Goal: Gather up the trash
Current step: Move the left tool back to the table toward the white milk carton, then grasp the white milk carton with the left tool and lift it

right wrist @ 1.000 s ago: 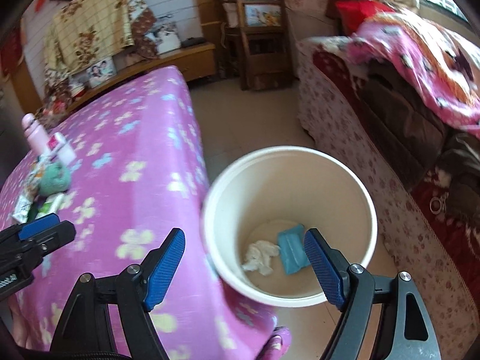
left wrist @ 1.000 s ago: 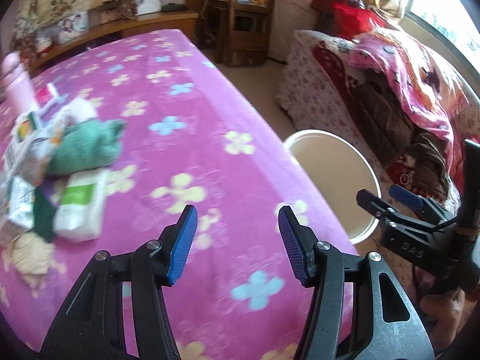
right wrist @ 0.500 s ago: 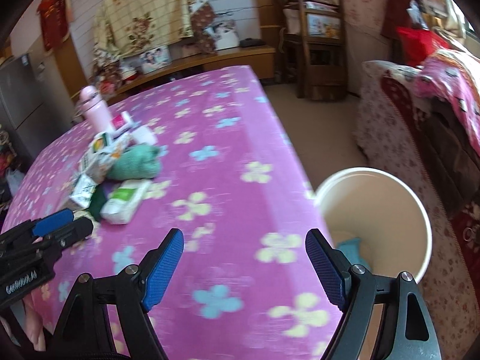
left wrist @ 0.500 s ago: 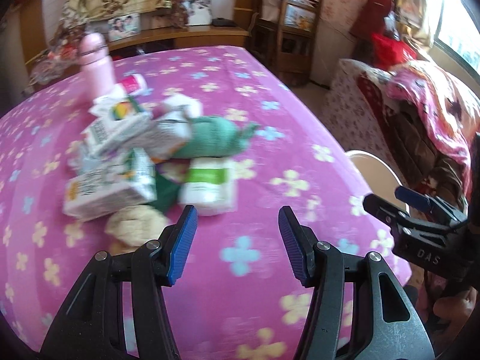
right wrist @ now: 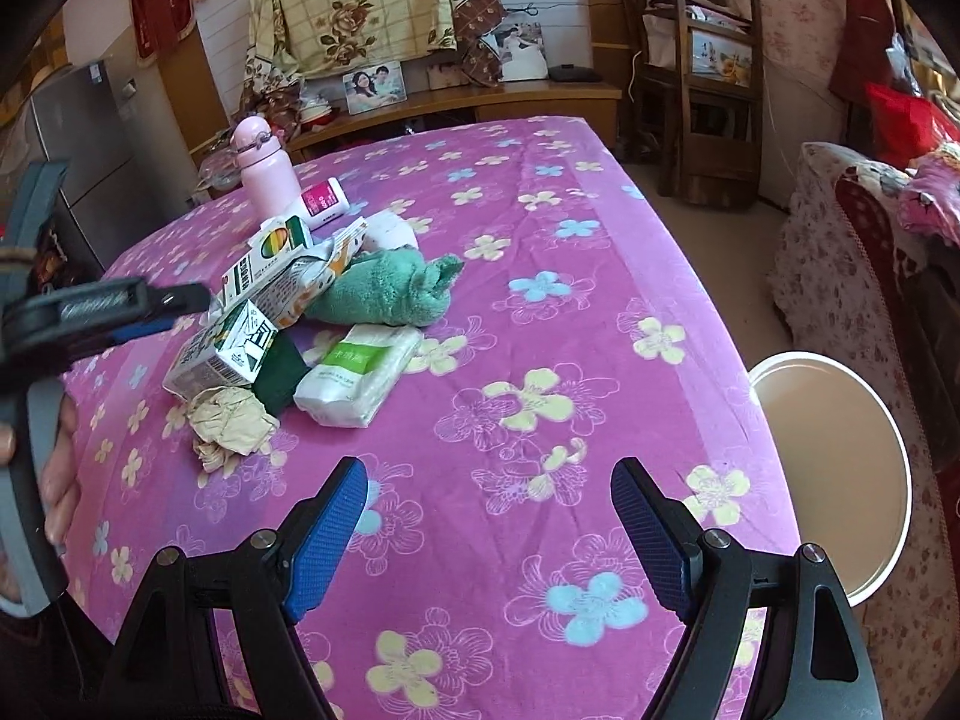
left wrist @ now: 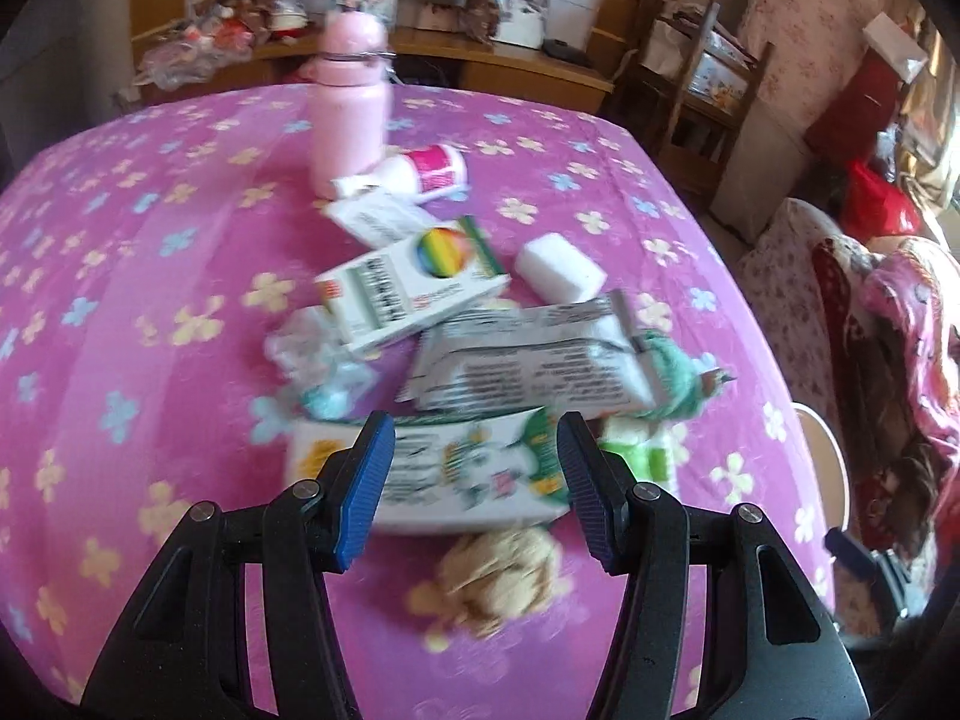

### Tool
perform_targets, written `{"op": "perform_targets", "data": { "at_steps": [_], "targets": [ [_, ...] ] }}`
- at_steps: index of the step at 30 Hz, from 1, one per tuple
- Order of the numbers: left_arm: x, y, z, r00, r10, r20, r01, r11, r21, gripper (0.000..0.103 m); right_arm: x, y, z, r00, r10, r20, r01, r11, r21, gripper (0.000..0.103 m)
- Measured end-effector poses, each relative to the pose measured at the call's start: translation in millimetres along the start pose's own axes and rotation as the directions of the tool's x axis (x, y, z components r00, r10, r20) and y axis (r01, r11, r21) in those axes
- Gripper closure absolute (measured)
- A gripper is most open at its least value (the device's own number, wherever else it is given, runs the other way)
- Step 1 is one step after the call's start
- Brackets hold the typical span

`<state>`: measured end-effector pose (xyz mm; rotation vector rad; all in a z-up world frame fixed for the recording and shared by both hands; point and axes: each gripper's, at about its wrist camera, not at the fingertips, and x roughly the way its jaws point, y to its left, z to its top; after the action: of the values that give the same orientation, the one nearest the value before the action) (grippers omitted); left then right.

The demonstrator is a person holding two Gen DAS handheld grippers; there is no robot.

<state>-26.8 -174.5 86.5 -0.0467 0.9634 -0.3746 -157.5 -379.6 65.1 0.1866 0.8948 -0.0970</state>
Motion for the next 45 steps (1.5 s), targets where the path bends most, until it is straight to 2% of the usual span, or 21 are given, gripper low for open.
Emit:
{"op": "perform_targets", "data": {
  "at_steps": [3,6,8,11,15,18,21,25,28,32,36,41,43,45],
  "targets": [
    [12,-23,3,1.0,0.004,-0.011,-0.003,0.998,0.065,0.048,5,-2,1,1.0,-0.002,-0.012,0.002,1.0,0.008,0.021],
    [25,-29,0,0.995,0.093,-0.025,-0.09,0.989,0.117,0.048,8,-3,1,1.0,0.001,-0.025,0.0,1.0,0.014,0.021],
    [24,-13,-2,0.992,0.119,-0.033,-0.115,0.988,0.098,0.048,10,-2,1,1.0,0.005,-0.028,-0.005,1.0,0.011,0.021],
    [9,13,-11,0.995,0.08,-0.06,-0.074,0.993,0.09,0.047,14,3,2,0.999,0.021,-0.035,-0.021,1.0,0.009,0.021],
    [-8,45,-34,0.982,0.156,-0.103,-0.141,0.98,0.141,0.047,19,14,2,0.998,0.051,-0.043,-0.051,0.999,0.003,0.021],
    [-22,70,-53,0.977,0.169,-0.13,-0.148,0.976,0.157,0.047,19,28,2,0.996,0.072,-0.043,-0.073,0.997,-0.019,0.021],
    [-34,99,-63,0.978,0.109,-0.176,-0.095,0.992,0.087,0.047,20,39,0,0.995,0.082,-0.048,-0.085,0.995,-0.047,0.021],
    [-51,125,-70,0.986,0.048,-0.163,-0.055,0.998,-0.039,0.047,23,49,0,0.992,0.106,-0.061,-0.109,0.993,-0.053,0.021],
    [-61,137,-72,0.992,-0.004,-0.127,-0.013,0.991,-0.13,0.047,25,55,0,0.988,0.134,-0.072,-0.139,0.989,-0.057,0.021],
    [-60,144,-64,0.996,-0.034,-0.087,0.012,0.971,-0.237,0.047,29,69,-3,0.981,0.168,-0.095,-0.176,0.981,-0.081,0.021],
    [-50,150,-56,0.999,-0.016,-0.04,0.001,0.937,-0.35,0.047,31,77,-7,0.979,0.175,-0.109,-0.186,0.978,-0.098,0.021],
    [-31,154,-55,0.999,0.034,-0.028,-0.043,0.881,-0.471,0.047,31,75,-8,0.977,0.181,-0.114,-0.193,0.976,-0.104,0.021],
    [-24,152,-51,0.998,0.05,-0.023,-0.055,0.871,-0.489,0.047,32,73,-8,0.976,0.185,-0.115,-0.196,0.976,-0.096,0.021],
    [-15,148,-45,0.996,0.089,-0.032,-0.094,0.873,-0.479,0.046,33,73,-8,0.974,0.19,-0.121,-0.201,0.975,-0.091,0.021]
  ]
}}
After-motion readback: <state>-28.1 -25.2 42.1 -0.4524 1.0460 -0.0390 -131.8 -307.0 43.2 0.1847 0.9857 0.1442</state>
